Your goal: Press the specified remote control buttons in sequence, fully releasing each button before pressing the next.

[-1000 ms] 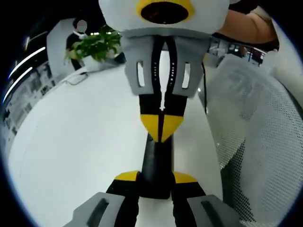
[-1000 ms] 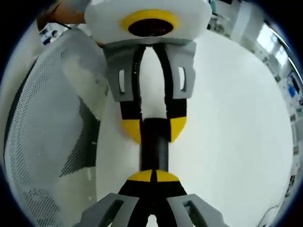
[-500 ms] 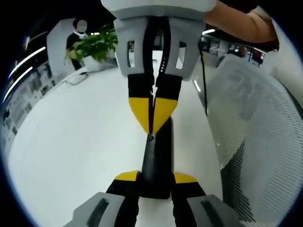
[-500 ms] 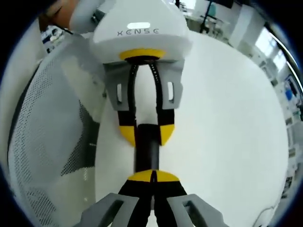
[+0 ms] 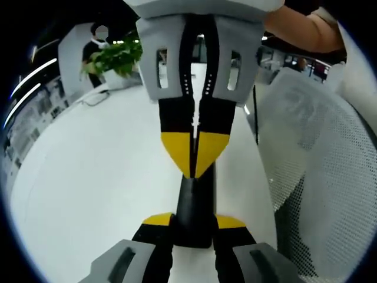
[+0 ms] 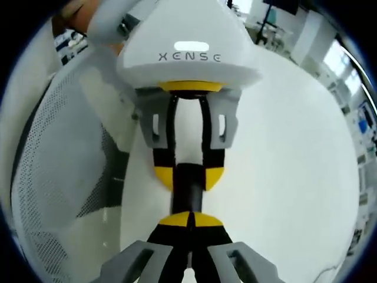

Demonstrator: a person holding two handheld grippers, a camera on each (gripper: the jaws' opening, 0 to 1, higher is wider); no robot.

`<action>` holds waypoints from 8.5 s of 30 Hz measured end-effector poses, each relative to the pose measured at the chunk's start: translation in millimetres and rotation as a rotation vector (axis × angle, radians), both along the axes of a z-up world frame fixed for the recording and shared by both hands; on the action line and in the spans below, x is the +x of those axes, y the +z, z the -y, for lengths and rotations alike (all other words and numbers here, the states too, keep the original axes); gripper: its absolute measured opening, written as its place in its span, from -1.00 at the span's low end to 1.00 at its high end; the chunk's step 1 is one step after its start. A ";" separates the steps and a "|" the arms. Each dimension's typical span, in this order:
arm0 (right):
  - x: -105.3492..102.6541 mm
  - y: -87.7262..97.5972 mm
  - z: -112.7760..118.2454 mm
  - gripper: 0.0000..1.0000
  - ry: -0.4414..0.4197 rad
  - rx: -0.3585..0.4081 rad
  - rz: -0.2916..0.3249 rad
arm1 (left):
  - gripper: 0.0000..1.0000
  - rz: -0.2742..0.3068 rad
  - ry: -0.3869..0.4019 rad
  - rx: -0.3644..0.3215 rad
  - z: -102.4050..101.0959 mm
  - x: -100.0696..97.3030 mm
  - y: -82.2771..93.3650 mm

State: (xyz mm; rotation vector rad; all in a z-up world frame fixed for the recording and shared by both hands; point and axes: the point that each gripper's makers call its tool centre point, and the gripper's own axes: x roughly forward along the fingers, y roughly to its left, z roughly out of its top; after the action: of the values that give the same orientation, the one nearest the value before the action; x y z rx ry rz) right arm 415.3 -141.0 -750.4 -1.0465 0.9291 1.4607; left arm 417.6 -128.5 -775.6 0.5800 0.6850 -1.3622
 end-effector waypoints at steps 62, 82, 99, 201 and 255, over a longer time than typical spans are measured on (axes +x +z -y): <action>5.3 12.3 -5.0 -1.00 -0.056 0.075 -0.005 | -0.51 0.000 0.002 0.010 0.9 0.4 0.4; 8.6 44.3 -6.5 -1.00 -0.019 0.111 0.050 | -0.51 -0.002 -0.008 0.023 1.4 -0.9 0.1; 7.2 45.0 14.7 -0.73 -0.040 0.090 0.041 | -0.51 -0.003 -0.008 0.025 0.1 0.7 -0.1; 4.1 -33.5 69.8 -0.59 -0.072 -0.060 0.027 | -0.51 -0.001 -0.019 0.042 -0.7 0.2 -0.3; 65.3 11.9 72.0 -0.59 -0.082 -0.019 0.138 | -0.52 0.101 -0.016 0.063 2.6 63.3 39.9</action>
State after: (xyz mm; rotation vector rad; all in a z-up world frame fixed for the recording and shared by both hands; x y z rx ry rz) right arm 480.6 -213.0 -738.5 -1.0963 0.8784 1.2983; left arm 480.9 -131.0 -735.7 0.7016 0.6447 -1.3208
